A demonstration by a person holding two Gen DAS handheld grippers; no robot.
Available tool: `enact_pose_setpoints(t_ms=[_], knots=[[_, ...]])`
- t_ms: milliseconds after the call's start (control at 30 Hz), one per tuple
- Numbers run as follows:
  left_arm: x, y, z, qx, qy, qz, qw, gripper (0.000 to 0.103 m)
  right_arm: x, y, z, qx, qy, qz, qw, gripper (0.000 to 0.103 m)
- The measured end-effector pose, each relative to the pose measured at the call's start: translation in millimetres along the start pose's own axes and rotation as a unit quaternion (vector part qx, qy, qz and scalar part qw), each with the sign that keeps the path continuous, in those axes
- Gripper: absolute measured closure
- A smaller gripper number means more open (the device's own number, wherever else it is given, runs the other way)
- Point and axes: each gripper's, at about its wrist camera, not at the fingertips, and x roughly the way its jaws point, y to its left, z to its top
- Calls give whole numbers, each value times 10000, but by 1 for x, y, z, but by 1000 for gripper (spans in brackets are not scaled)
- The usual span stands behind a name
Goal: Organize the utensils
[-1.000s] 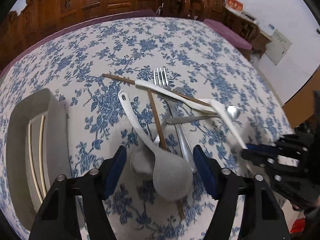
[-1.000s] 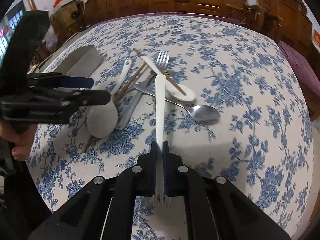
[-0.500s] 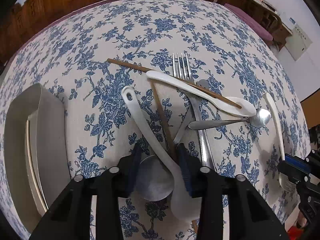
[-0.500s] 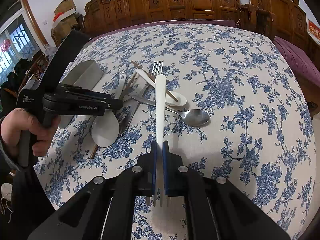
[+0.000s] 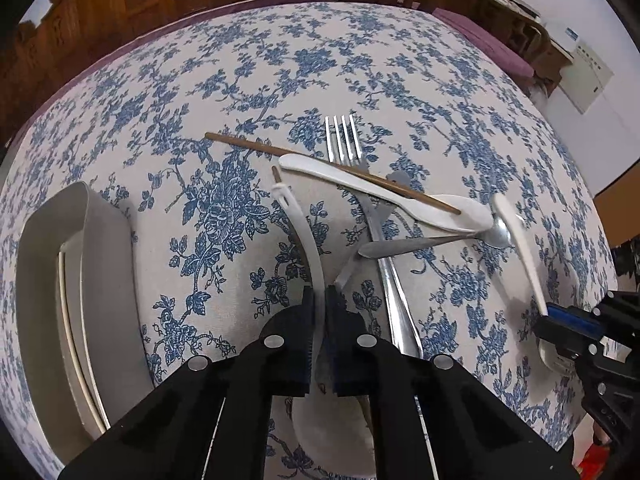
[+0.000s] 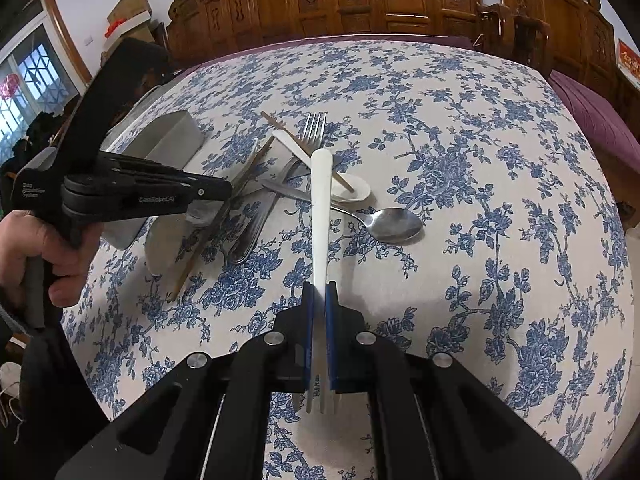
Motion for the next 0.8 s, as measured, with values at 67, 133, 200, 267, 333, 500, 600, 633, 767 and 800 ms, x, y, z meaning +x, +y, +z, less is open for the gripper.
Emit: enact_pose_setpoints(t_ms=[67,133,200,267,333,500,600,633,767,800], knots=[[-6,-1,0,37,-57,7,10000,100,1,1,0,-13,8,-4,10000,96],[-13,-1,-1,77,-107,-12,9999,100,1,2,0,-21,8,-2,10000,96],[-20,-2,-3,156,-163,3,9997,100,1,5,0,-59,9,-3,10000,96],[-25,0,-4,160,-196,27,9997,100,0,7,1,-82,3,-4,10000,96],[-29,3,-5,165,-239,45,9996,100,-1,10,1,-116,-19,-4,9999,96],[-45,15,-6,108,-383,13,9992,100,-7,19,5,-173,-109,18,9998,96],[-58,24,-8,80,-509,-25,9987,100,-11,28,9,-207,-181,55,9996,96],[-60,25,-9,76,-534,-45,9985,100,-12,32,10,-218,-206,74,9995,96],[-81,39,-12,63,-759,-90,9971,100,-13,48,20,-161,-319,146,9993,96],[-86,43,-12,57,-803,-80,9967,100,-13,54,23,-165,-347,162,9991,96]])
